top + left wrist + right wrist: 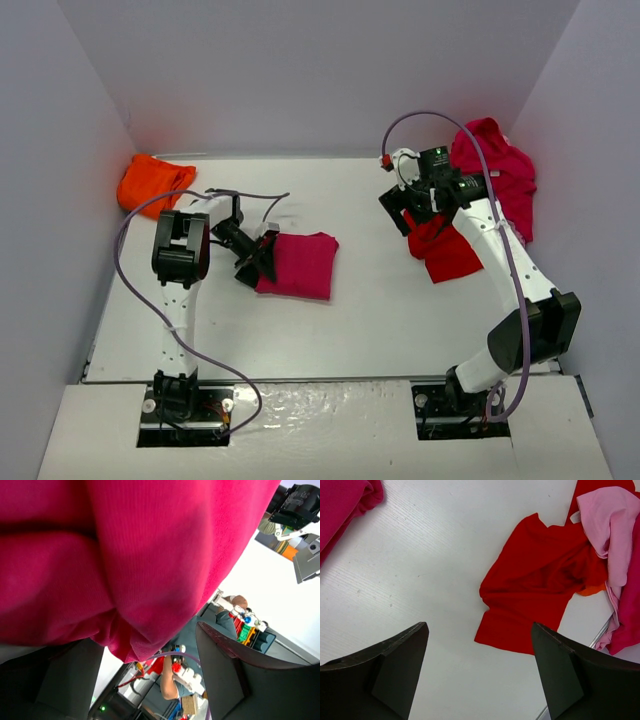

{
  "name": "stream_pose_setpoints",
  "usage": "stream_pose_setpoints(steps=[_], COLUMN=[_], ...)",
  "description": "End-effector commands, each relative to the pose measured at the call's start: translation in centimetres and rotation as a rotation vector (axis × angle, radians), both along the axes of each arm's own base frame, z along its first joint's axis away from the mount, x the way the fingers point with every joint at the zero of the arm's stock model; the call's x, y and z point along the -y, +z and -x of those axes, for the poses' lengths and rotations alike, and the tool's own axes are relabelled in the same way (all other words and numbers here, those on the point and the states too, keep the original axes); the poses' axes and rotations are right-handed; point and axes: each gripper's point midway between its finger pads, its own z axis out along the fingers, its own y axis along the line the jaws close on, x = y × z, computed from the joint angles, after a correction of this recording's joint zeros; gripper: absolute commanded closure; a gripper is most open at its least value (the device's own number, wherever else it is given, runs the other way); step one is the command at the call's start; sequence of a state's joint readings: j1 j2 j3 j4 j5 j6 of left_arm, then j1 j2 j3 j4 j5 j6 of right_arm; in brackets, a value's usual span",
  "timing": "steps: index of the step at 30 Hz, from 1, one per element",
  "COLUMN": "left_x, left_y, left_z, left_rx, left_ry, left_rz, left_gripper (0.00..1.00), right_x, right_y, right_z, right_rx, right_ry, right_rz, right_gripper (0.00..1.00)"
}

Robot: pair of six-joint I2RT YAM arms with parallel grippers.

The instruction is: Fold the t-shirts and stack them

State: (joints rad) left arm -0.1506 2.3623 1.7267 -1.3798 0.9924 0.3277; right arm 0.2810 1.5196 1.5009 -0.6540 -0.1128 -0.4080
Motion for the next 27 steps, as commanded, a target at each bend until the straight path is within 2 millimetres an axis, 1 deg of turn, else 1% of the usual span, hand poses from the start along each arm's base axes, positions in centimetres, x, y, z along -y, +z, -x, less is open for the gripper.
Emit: stream_pose_setpoints(steps=[1, 3, 4, 6, 7, 8, 9, 10, 11, 12, 16, 18, 19, 20, 22, 24, 25, 27], left_x=[0.9, 1.6, 1.8, 2.7, 3.0, 3.2, 3.4, 3.6, 3.8, 3.8, 3.5, 2.3, 1.5, -0.6, -3.6, -9.1, -11.5, -17.1], left_y=[-3.3, -3.2, -3.7, -4.3, -4.6, -4.8, -5.2, -5.4, -5.6, -5.7, -5.9, -5.6, -5.2, -4.9, -2.4, 0.8, 2.0, 6.2], left_z=[-1.8, -2.5, -2.4, -3.3, -3.6, -4.0, -4.4, -4.7, -5.0, -5.6, -7.9, -10.4, -11.5, -13.8, -17.5, -21.2, -22.5, -25.4], left_rx=[0.092, 0.086, 0.072, 0.067, 0.072, 0.078, 0.087, 0.102, 0.123, 0.148, 0.261, 0.379, 0.432, 0.523, 0.682, 0.814, 0.85, 0.96], left_ry=[-0.073, -0.084, -0.093, -0.103, -0.105, -0.109, -0.108, -0.112, -0.123, -0.122, -0.131, -0.156, -0.158, -0.158, -0.134, -0.069, -0.025, 0.08], left_rz=[0.007, 0.01, 0.016, 0.01, 0.004, -0.004, -0.013, -0.021, -0.028, -0.048, -0.118, -0.221, -0.273, -0.396, -0.537, -0.736, -0.795, -0.932], left_gripper=[0.31, 0.32, 0.33, 0.42, 0.51, 0.62, 0.7, 0.8, 0.93, 0.99, 1.0, 1.0, 1.0, 1.0, 1.0, 1.0, 1.0, 1.0], right_x=[-0.3, -0.4, -0.4, -0.3, -0.3, -0.2, -0.1, -0.1, -0.1, -0.1, 0.0, 0.1, 0.1, 0.1, 0.1, 0.0, 0.0, -0.1], right_y=[0.6, 0.5, 0.3, 0.2, 0.1, 0.1, 0.1, 0.1, 0.1, 0.0, -0.1, -0.1, -0.1, -0.1, 0.0, 0.2, 0.2, 0.3], right_z=[-0.9, -1.1, -1.1, -1.1, -1.1, -1.0, -1.0, -0.9, -0.8, -0.9, -0.9, -0.9, -0.9, -0.9, -0.8, -0.7, -0.7, -0.7], right_rx=[0.027, 0.02, 0.015, 0.011, 0.011, 0.011, 0.011, 0.012, 0.012, 0.01, 0.006, 0.005, 0.008, 0.008, 0.01, 0.015, 0.015, 0.016], right_ry=[-0.009, -0.012, -0.013, -0.013, -0.014, -0.015, -0.014, -0.014, -0.014, -0.015, -0.019, -0.023, -0.023, -0.024, -0.021, -0.018, -0.016, -0.011], right_rz=[-0.027, -0.027, -0.026, -0.02, -0.017, -0.013, -0.012, -0.012, -0.012, -0.01, -0.011, -0.007, -0.008, -0.007, -0.009, -0.014, -0.015, -0.019], right_gripper=[0.19, 0.19, 0.19, 0.19, 0.19, 0.19, 0.19, 0.19, 0.19, 0.19, 0.19, 0.19, 0.19, 0.19, 0.19, 0.19, 0.19, 0.19])
